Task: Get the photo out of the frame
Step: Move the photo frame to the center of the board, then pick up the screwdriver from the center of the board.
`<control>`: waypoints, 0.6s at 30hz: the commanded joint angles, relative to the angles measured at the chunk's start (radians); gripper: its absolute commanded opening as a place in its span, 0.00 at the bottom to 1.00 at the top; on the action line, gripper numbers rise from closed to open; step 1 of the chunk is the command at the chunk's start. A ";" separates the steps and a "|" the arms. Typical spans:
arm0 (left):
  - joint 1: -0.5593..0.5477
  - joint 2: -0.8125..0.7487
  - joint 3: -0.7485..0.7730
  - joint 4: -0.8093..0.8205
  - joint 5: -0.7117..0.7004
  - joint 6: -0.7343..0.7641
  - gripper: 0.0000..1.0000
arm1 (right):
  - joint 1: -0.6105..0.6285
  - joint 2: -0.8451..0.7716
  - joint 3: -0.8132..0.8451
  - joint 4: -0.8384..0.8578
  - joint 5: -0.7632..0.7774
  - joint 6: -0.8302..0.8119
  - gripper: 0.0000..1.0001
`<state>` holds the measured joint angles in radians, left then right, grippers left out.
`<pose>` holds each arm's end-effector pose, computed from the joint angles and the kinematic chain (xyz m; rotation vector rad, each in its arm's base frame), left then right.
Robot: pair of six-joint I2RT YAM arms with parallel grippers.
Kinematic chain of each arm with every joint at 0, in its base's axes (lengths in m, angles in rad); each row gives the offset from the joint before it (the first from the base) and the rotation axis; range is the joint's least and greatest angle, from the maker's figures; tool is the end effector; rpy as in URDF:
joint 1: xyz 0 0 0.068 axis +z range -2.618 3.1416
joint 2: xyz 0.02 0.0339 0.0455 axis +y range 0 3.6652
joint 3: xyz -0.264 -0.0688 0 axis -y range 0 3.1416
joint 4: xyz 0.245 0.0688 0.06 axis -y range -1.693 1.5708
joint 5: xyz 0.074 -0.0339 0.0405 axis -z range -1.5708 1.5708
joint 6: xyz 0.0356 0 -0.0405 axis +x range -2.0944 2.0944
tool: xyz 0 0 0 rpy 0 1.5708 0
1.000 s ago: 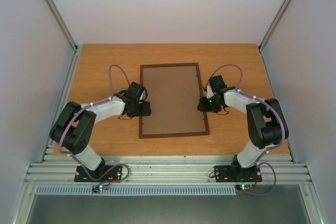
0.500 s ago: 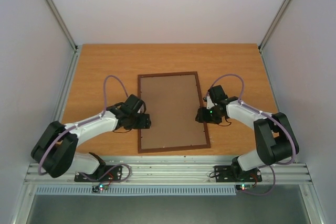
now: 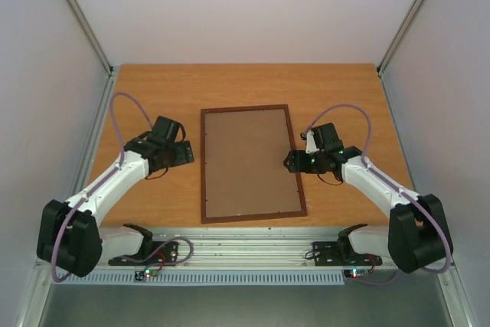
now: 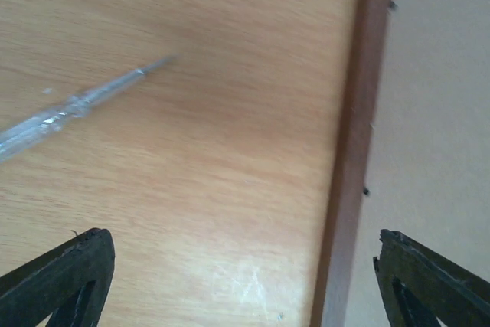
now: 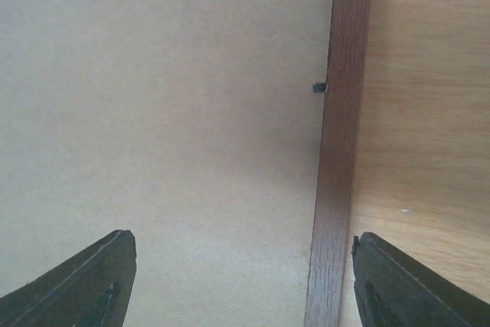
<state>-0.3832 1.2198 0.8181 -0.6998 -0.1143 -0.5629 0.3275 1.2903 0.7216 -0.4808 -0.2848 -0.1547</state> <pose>0.2127 -0.0813 0.2233 -0.2758 2.6547 -0.1547 0.2236 0.0865 0.1920 -0.7214 2.5150 0.4336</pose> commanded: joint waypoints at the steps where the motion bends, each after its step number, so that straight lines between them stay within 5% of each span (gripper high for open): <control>1: 0.114 0.048 0.051 -0.024 0.026 0.045 0.95 | 0.007 -0.098 -0.051 0.058 0.003 0.007 0.79; 18: 0.484 0.357 0.213 0.036 0.164 0.108 0.99 | 0.076 -0.201 -0.132 0.132 0.101 0.042 0.84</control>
<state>0.0353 1.5307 0.9909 -0.6933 -0.0017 -0.4847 0.3950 1.1084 0.5991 -0.3748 -0.2207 -0.1272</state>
